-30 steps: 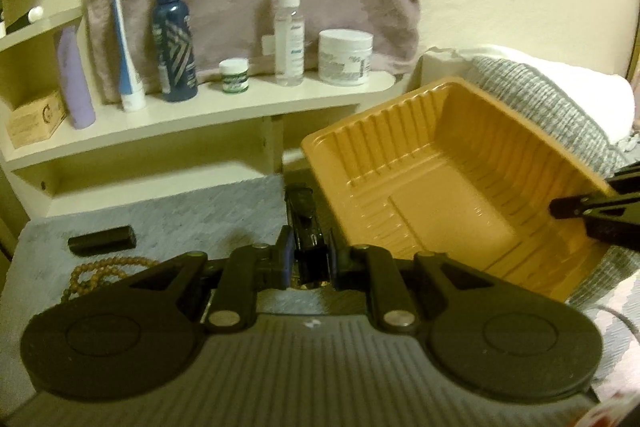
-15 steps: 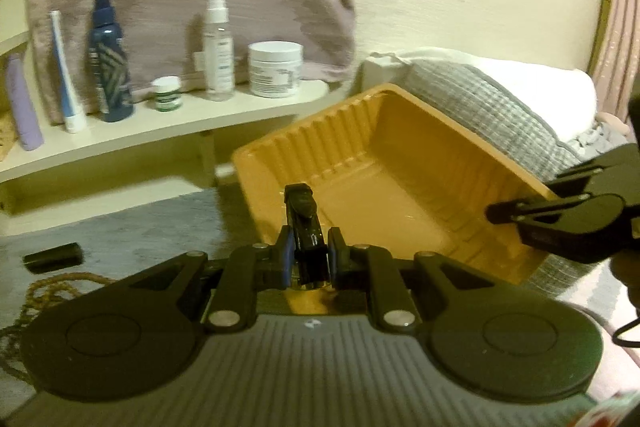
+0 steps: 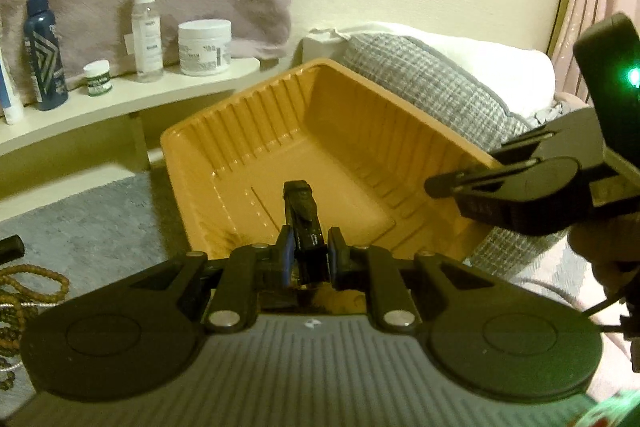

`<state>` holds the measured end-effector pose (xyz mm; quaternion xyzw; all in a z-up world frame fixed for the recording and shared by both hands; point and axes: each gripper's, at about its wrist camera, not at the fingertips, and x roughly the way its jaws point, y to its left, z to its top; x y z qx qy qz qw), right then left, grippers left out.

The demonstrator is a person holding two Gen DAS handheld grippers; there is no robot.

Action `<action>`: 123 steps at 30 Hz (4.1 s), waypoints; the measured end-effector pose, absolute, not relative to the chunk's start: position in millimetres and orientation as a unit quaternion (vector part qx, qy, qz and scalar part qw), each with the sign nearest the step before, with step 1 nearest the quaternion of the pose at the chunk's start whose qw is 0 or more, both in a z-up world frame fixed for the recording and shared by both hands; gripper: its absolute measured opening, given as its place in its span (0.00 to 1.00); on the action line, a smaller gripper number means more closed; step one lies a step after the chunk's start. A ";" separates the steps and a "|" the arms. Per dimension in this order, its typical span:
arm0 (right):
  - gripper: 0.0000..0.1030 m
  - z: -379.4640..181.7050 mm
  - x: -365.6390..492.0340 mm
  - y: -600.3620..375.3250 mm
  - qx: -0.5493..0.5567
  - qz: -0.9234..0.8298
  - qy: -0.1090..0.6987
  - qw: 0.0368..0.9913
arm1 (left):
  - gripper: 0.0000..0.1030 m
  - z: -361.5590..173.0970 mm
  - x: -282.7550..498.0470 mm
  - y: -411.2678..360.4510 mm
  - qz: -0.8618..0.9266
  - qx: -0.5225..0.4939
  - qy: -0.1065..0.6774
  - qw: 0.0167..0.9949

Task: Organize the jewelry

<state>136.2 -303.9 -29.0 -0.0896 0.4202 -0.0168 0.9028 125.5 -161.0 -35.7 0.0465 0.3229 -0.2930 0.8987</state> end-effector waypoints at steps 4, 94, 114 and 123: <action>0.04 -28.8 136.5 -303.9 -0.089 -0.017 0.420 0.903 | 0.27 -36.1 123.8 -162.9 -0.297 0.052 0.321 0.898; 0.05 -32.3 139.0 -307.4 -0.093 -0.017 0.423 0.901 | 0.14 -52.8 149.3 -81.3 -0.146 0.086 0.311 0.935; 0.05 -31.5 136.4 -306.2 -0.089 -0.018 0.423 0.902 | 0.14 -39.7 127.2 -150.3 -0.271 0.079 0.299 0.911; 0.05 -31.7 136.3 -306.3 -0.089 -0.018 0.423 0.902 | 0.14 -41.3 123.3 -162.5 -0.287 0.090 0.297 0.906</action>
